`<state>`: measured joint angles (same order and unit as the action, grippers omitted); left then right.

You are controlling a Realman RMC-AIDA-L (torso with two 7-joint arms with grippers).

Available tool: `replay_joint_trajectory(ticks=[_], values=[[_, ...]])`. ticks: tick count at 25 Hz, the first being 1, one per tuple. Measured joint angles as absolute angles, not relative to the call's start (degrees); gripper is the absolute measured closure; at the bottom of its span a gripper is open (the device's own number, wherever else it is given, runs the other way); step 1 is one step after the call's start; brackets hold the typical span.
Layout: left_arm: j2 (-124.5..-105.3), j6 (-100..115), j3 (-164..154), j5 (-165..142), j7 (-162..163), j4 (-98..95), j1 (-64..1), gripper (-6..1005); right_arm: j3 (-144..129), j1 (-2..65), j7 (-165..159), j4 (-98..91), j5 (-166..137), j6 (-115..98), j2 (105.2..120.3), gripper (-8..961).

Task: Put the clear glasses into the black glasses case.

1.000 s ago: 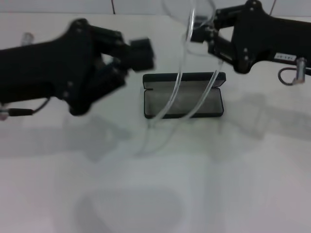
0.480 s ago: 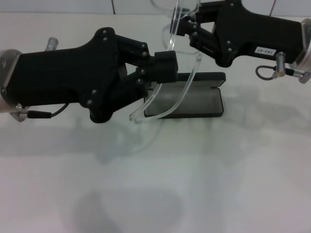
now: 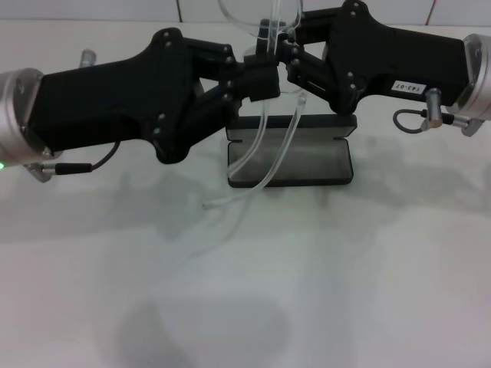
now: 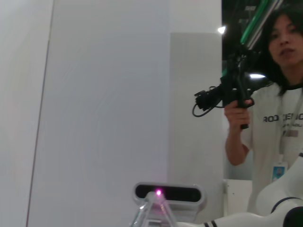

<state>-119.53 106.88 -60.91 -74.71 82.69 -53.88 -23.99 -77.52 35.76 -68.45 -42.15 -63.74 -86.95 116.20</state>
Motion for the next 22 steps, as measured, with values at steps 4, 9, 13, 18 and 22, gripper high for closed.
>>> replay_joint_trajectory(ticks=[4,9,13,18,22], values=[[-119.53,105.82,-61.19,-74.71,82.17,-53.85,-23.90,932,-78.01,35.83,-68.44,-42.13,-63.09,-87.21,116.19,832],[-119.59,105.43,-61.26,-74.71,81.56,-53.77,-23.68,932,-78.44,35.87,-68.41,-42.10,-62.82,-87.47,116.18,832],[-119.66,104.56,-61.26,-74.71,81.49,-53.71,-23.44,932,-79.82,35.87,-68.30,-42.09,-61.68,-87.52,116.19,832],[-119.70,104.36,-61.19,-74.51,81.40,-52.47,-23.81,932,-80.54,35.86,-68.07,-42.03,-61.47,-87.54,116.19,832],[-119.71,103.94,-61.08,-74.43,81.39,-52.33,-23.88,932,-80.89,35.74,-68.02,-42.00,-61.37,-87.54,116.19,833]])
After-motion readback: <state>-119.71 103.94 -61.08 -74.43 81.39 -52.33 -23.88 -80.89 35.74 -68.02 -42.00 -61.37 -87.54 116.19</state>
